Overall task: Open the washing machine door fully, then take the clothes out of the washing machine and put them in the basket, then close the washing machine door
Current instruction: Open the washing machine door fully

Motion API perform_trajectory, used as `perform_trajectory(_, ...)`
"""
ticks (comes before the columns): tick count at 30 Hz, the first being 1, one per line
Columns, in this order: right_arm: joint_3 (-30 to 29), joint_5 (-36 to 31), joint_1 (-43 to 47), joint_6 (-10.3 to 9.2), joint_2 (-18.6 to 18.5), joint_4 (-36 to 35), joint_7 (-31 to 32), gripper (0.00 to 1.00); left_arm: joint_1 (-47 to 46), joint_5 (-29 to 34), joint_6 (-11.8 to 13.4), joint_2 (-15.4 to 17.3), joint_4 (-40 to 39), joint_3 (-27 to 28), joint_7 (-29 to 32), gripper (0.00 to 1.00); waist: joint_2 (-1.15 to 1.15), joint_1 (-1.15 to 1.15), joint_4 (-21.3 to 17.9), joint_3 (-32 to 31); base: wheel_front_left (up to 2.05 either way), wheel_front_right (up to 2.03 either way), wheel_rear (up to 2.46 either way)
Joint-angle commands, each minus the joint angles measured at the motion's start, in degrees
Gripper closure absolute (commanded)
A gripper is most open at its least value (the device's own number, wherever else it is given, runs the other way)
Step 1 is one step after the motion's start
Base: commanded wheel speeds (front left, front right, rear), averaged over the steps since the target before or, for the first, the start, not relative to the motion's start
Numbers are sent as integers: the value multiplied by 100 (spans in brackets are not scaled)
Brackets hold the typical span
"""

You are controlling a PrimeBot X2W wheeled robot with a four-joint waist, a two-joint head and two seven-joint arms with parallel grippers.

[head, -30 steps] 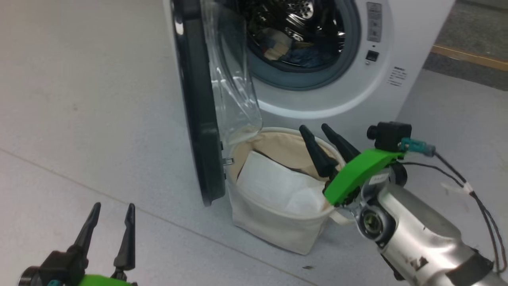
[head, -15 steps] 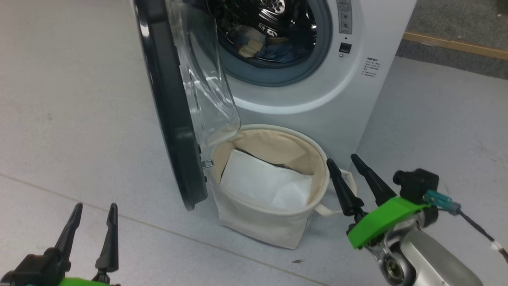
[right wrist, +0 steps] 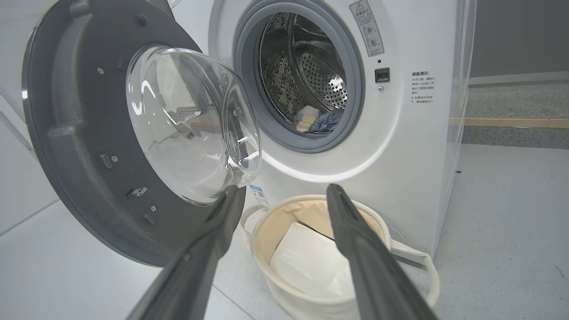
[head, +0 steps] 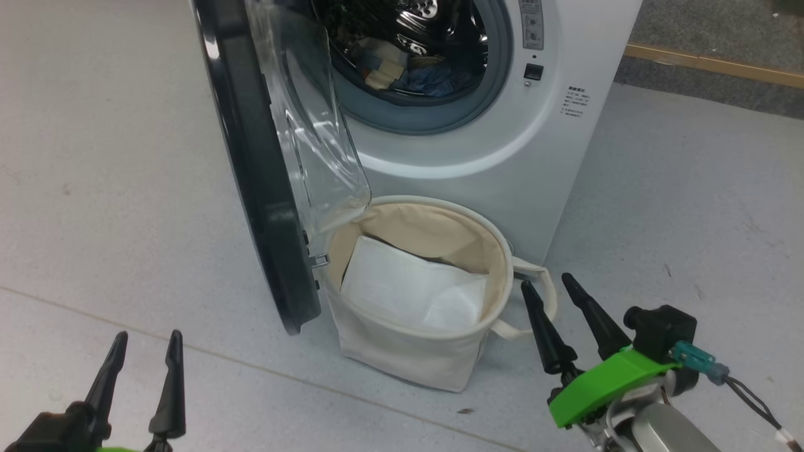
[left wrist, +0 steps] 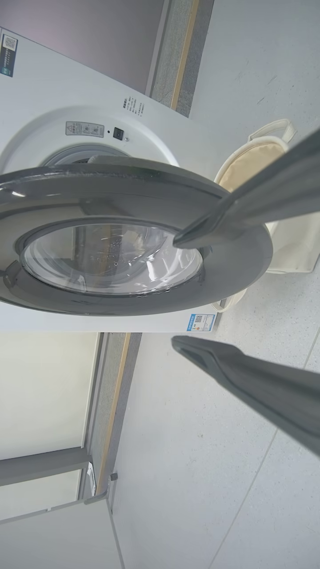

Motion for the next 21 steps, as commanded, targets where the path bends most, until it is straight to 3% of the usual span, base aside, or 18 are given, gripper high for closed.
perform_trajectory(1, 9, -85, -19, 43, 40, -238, 44, 0, -201, -19, 41, 82, -143, 230, -68, 0, 0, 0, -5, -9, 0, 0, 0)
perform_trajectory(5, -86, -224, 54, 43, 116, -354, 178, 0, -198, -44, 73, 58, -77, 219, -82, 0, 0, 0, -26, -15, 0, 0, 0)
perform_trajectory(6, -103, -246, 72, 43, 132, -376, 204, 0, -200, -38, 75, 61, -55, 204, -73, 15, 0, 0, -30, -20, 0, 0, 0)
perform_trajectory(7, -114, -266, 90, 43, 146, -393, 231, 0, -204, -41, 73, 62, -38, 191, -66, 100, 0, 0, -35, -24, 0, 0, 0)
perform_trajectory(14, -192, -318, 180, 43, 235, -459, 326, 0, -427, -50, 76, -22, -153, 45, -101, 100, 0, 0, -56, -62, 0, 0, 0)
perform_trajectory(21, -256, -359, 210, 43, 321, -439, 355, 0, -1157, 41, 124, -362, -684, -476, 148, 100, 0, 0, -125, -142, 0, 0, 0)
